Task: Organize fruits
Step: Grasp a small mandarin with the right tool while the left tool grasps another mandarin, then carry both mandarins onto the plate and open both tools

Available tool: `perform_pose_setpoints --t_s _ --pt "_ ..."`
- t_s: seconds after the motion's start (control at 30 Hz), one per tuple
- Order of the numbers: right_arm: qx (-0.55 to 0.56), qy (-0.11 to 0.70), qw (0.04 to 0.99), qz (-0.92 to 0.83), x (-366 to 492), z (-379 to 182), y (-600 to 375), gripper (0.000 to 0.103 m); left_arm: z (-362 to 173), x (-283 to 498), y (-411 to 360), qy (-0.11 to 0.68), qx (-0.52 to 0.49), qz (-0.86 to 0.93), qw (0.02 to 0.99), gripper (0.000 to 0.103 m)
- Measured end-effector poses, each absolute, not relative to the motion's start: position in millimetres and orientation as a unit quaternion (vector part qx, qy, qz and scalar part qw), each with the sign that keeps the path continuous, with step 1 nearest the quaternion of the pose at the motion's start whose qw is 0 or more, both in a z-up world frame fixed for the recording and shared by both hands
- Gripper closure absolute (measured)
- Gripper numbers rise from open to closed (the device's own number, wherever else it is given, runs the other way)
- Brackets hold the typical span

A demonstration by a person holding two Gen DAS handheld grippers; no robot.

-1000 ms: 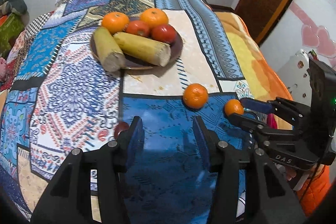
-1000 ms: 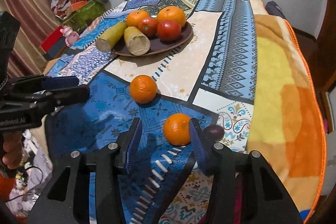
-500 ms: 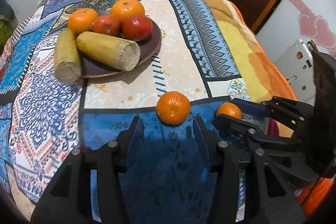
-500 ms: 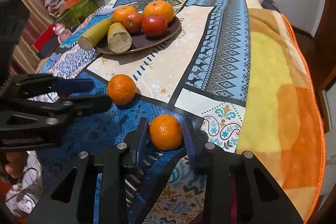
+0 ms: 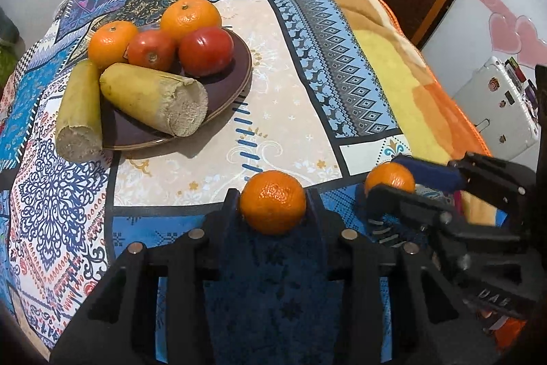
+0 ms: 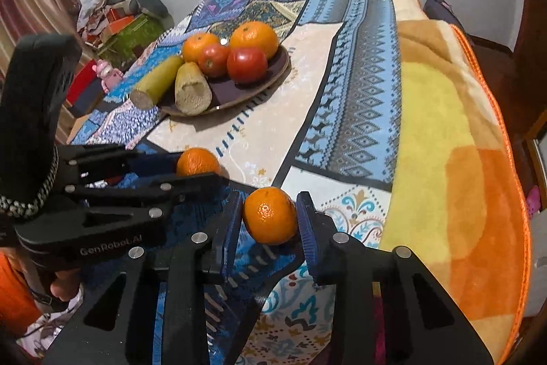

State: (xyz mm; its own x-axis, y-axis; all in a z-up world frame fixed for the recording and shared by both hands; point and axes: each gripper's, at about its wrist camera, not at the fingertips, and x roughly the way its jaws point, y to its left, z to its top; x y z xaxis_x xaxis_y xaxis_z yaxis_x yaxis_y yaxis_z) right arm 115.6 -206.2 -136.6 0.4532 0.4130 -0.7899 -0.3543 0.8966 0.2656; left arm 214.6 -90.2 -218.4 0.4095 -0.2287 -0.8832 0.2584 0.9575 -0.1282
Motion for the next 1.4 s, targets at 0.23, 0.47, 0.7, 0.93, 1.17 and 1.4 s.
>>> perform_pose_setpoints --t_s 0.23,0.47,0.7,0.93,1.17,1.4 --pt "0.040 0.453 0.859 0.234 127 -120 -202 0.073 -195 213 -70 0.502 -0.003 -0.136 0.854 0.065" --pt "0.033 0.425 0.871 0.246 142 -101 -186 0.073 -164 217 -42 0.470 -0.021 -0.120 0.874 0.065" --pt "0.024 0.396 0.882 0.254 161 -83 -164 0.073 -140 231 -15 0.444 -0.032 -0.098 0.890 0.065" --pt "0.016 0.372 0.891 0.259 180 -72 -143 0.073 -127 249 7 0.426 -0.037 -0.082 0.900 0.065" --pt "0.001 0.362 0.895 0.261 200 -71 -121 0.073 -127 271 20 0.421 -0.037 -0.068 0.904 0.065" --pt "-0.013 0.375 0.888 0.266 218 -83 -102 0.073 -138 293 29 0.427 -0.034 -0.057 0.902 0.065"
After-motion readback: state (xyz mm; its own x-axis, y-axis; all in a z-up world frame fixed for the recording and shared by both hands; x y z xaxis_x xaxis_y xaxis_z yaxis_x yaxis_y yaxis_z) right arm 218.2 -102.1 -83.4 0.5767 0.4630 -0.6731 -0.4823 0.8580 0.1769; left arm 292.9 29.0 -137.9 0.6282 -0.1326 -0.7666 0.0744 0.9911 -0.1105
